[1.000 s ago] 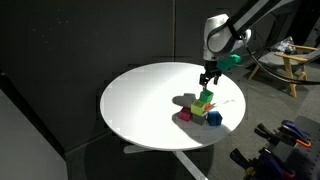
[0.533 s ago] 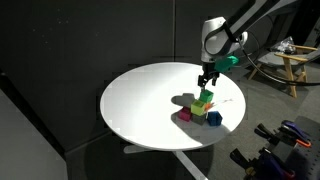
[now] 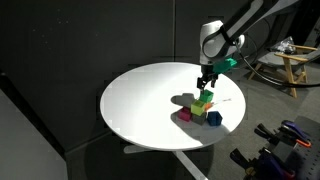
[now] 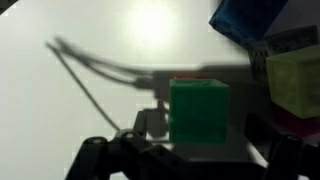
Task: Put the dark green toy block on top of the orange toy block, then put it back on top of the light green toy block
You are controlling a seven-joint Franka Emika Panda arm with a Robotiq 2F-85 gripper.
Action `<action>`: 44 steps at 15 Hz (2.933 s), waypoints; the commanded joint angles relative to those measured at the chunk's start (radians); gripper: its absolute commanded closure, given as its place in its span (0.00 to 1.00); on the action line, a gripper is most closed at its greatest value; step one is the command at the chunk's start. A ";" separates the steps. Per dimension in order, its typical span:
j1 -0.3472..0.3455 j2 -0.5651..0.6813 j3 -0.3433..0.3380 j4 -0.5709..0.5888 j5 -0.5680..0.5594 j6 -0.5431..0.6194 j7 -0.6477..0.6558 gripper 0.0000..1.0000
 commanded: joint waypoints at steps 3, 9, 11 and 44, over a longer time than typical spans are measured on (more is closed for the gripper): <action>0.002 0.034 -0.003 0.032 -0.013 0.003 -0.015 0.00; 0.003 0.061 -0.007 0.053 -0.017 -0.003 -0.009 0.25; 0.004 0.068 -0.008 0.059 -0.019 -0.004 -0.008 0.34; 0.052 -0.147 0.009 -0.023 -0.056 -0.107 0.013 0.73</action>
